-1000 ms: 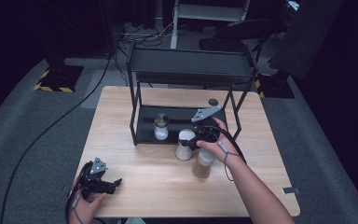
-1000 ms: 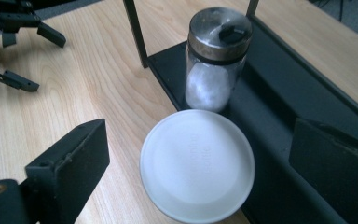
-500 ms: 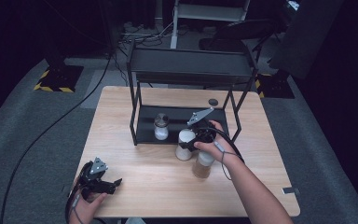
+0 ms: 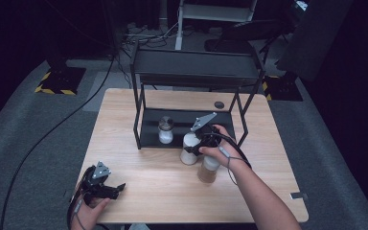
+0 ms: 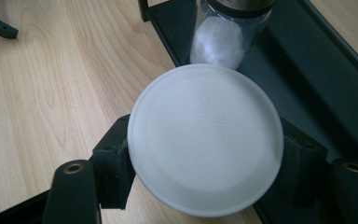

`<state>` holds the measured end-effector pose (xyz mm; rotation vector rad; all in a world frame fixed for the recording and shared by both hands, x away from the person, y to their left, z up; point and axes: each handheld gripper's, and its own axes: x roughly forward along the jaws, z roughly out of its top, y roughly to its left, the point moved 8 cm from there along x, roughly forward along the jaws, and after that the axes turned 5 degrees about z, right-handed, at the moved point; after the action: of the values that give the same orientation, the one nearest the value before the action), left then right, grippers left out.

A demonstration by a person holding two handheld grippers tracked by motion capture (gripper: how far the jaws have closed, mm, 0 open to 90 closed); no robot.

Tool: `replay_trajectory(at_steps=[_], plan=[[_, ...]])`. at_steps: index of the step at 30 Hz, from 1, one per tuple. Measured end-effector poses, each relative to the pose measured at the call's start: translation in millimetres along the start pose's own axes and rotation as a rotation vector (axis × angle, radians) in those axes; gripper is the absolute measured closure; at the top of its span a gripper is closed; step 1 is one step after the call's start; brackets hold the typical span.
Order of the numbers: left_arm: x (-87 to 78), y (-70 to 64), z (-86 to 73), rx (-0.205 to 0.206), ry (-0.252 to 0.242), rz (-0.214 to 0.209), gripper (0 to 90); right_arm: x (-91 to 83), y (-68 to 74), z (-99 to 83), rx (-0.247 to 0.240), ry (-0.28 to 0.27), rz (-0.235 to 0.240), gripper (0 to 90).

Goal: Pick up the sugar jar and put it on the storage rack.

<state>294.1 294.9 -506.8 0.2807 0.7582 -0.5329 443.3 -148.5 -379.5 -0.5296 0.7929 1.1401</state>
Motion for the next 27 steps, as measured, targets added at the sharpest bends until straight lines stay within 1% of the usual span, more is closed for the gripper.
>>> replay_trajectory(at_steps=[6, 8, 16, 19, 27], plan=[[0.1, 0.0, -0.1, -0.001, -0.001, 0.000, 3.4, -5.0, 2.6, 1.2, -0.011, -0.036, 0.008, 33.2], [0.0, 0.0, -0.1, 0.000, -0.001, 0.000, 3.5, -7.7, 3.5, 2.8, -0.012, -0.041, 0.010, 33.2], [0.0, 0.0, 0.0, 0.000, 0.000, 0.000, 3.4, -24.2, 9.3, 12.6, -0.033, -0.071, 0.003, 33.2], [0.0, 0.0, 0.0, 0.000, 0.000, 0.000, 3.5, -29.7, 9.8, 15.5, -0.031, -0.078, 0.005, 33.2], [0.0, 0.0, 0.0, 0.000, 0.000, 0.000, 3.4, -46.7, 7.6, 26.2, -0.041, -0.097, -0.014, 33.2]])
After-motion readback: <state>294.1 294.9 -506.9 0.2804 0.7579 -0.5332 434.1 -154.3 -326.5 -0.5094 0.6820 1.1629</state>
